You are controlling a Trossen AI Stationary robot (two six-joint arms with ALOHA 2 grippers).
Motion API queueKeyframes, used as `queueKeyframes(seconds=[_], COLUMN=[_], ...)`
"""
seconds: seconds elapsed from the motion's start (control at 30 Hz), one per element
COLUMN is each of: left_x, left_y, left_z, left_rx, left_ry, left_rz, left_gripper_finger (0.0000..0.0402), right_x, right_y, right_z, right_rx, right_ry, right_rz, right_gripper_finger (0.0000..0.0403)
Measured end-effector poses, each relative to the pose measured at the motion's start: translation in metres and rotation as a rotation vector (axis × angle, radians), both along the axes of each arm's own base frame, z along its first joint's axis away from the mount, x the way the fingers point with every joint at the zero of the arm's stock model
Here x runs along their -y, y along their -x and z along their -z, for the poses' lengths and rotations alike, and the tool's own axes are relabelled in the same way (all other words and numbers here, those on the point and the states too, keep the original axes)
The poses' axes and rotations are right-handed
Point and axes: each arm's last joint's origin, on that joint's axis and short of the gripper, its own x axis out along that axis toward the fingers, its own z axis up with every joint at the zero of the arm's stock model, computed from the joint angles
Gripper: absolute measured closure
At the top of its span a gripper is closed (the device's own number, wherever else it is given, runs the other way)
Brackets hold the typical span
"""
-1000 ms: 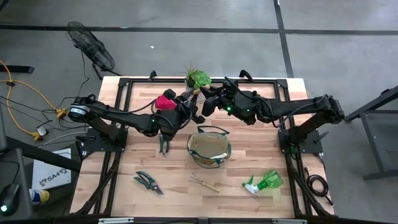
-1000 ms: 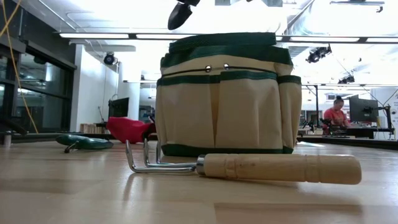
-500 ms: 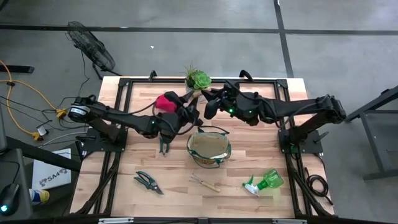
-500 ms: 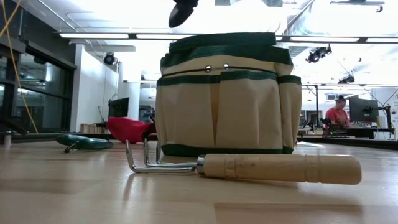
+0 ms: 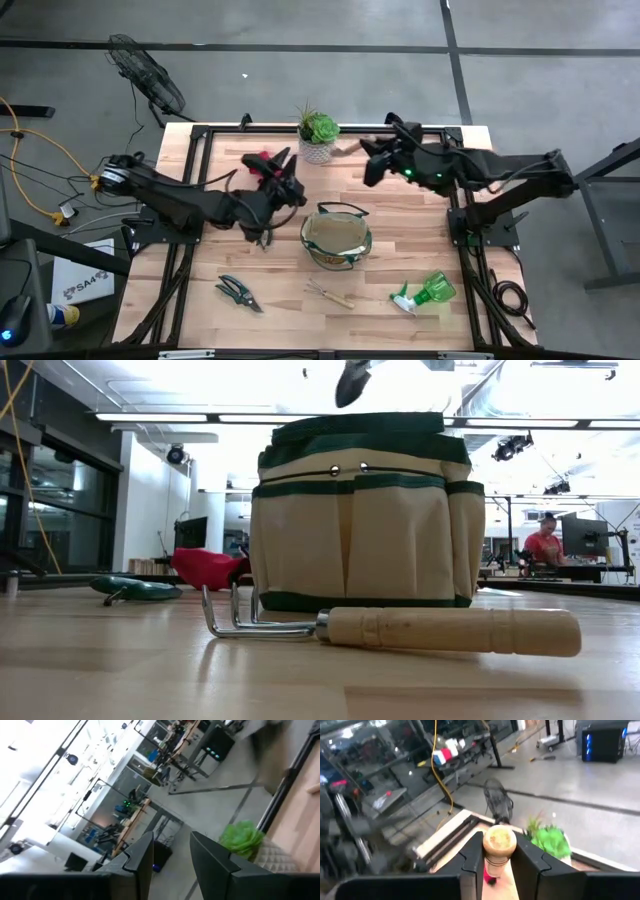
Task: Pick & Place Garden tools in Gardening bag
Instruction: Put the bottom brown trowel into the gardening bag
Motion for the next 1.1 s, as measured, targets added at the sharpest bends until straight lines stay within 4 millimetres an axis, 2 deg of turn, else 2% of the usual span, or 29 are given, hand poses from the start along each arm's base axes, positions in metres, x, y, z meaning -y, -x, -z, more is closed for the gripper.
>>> queueKeyframes(seconds=[0.23,0.4,0.5,0.63,0.83,1.0,1.1], left_x=[0.0,-0.015,-0.02,-0.022,-0.023,-0.025,-0.025], left_y=[0.051,0.096,0.115,0.127,0.137,0.143,0.146], left_z=[-0.011,-0.005,-0.002,0.0,0.0,-0.002,0.006], left_rx=[0.175,0.291,0.299,0.221,0.114,0.093,0.093], left_ry=[0.12,0.435,0.61,0.707,0.737,0.727,0.738], left_rz=[0.107,0.262,0.303,0.358,0.418,0.466,0.515], left_gripper_finger=[0.0277,0.0277,0.0277,0.0277,0.0277,0.0277,0.0277], right_x=[-0.028,-0.051,-0.066,-0.085,-0.11,-0.12,-0.123], right_y=[0.02,0.022,0.022,0.016,-0.008,-0.025,-0.032], right_z=[0.0,0.002,0.006,0.014,0.041,0.06,0.064], right_rx=[-0.02,-0.022,-0.024,-0.041,-0.129,-0.152,-0.136], right_ry=[-0.078,-0.121,-0.152,-0.193,-0.242,-0.287,-0.294], right_rz=[-0.132,-0.254,-0.309,-0.364,-0.42,-0.387,-0.375], right_gripper_finger=[0.0342,0.0342,0.0342,0.0342,0.0342,0.0342,0.0342])
